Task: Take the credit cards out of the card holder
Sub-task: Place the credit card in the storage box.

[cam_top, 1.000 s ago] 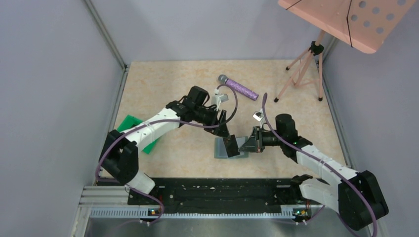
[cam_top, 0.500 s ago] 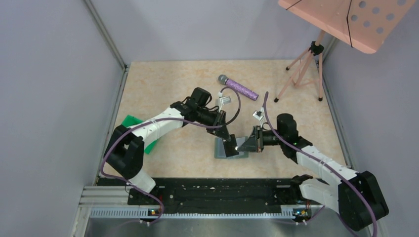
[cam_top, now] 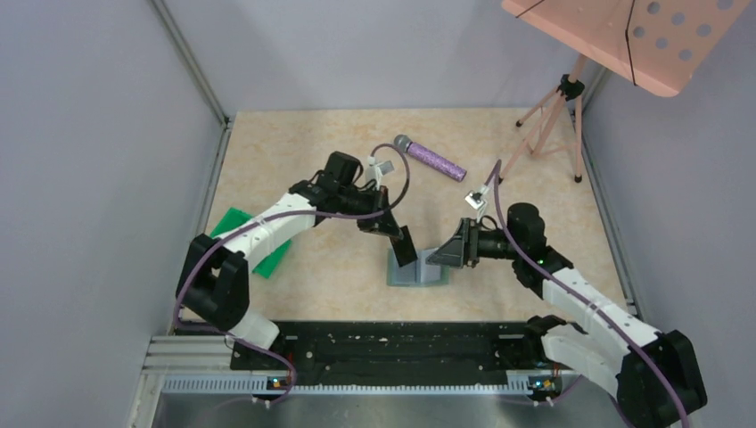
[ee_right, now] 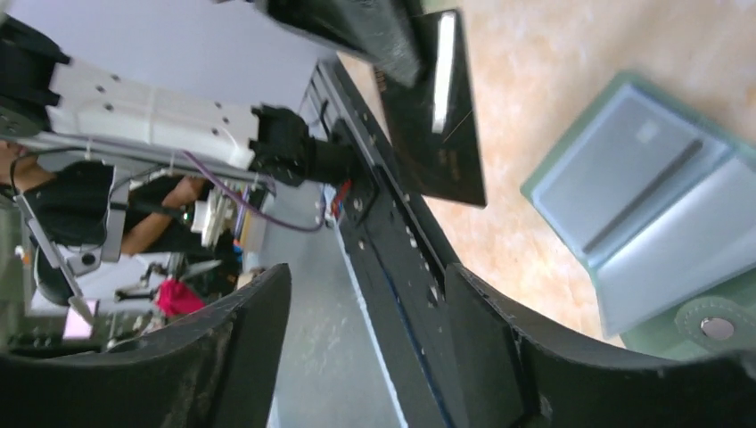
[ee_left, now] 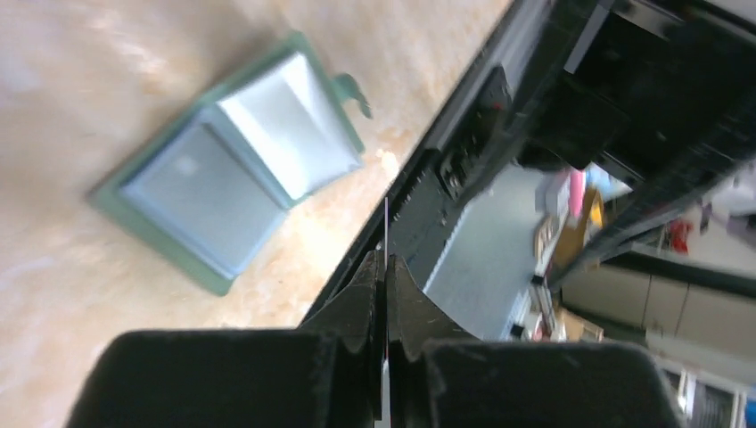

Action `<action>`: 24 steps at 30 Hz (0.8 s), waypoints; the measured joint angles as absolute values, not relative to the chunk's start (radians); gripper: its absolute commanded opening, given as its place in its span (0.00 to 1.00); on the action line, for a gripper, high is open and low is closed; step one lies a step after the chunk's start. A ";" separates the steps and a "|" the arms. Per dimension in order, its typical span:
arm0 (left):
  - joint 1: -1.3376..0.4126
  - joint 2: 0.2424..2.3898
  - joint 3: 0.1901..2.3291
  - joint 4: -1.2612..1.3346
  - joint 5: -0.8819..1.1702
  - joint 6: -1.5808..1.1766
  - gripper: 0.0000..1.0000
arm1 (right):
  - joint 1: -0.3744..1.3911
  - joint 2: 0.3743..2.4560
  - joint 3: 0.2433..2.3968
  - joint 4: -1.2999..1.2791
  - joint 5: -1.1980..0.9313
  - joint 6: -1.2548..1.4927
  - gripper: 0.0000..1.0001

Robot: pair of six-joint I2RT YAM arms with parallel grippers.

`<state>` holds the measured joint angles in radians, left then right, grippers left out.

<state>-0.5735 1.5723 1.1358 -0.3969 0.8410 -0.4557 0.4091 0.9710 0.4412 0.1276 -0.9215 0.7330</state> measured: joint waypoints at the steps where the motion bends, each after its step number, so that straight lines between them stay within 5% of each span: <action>1: -0.550 1.553 1.128 -0.398 0.819 -0.474 0.00 | 0.409 0.939 0.448 0.133 -0.901 0.752 0.72; 8: -0.369 1.356 1.086 -0.426 0.535 -0.572 0.00 | 0.409 0.827 0.474 0.164 -0.809 0.810 0.85; 24: -0.046 0.816 0.845 -0.555 -0.415 -0.950 0.00 | 0.409 0.980 0.450 0.225 -0.824 0.789 0.85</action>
<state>-0.0456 0.8158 0.8452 -0.5549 -0.4149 -0.9501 0.4091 0.9802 0.4500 0.2253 -0.8242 0.7891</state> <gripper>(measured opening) 0.013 0.848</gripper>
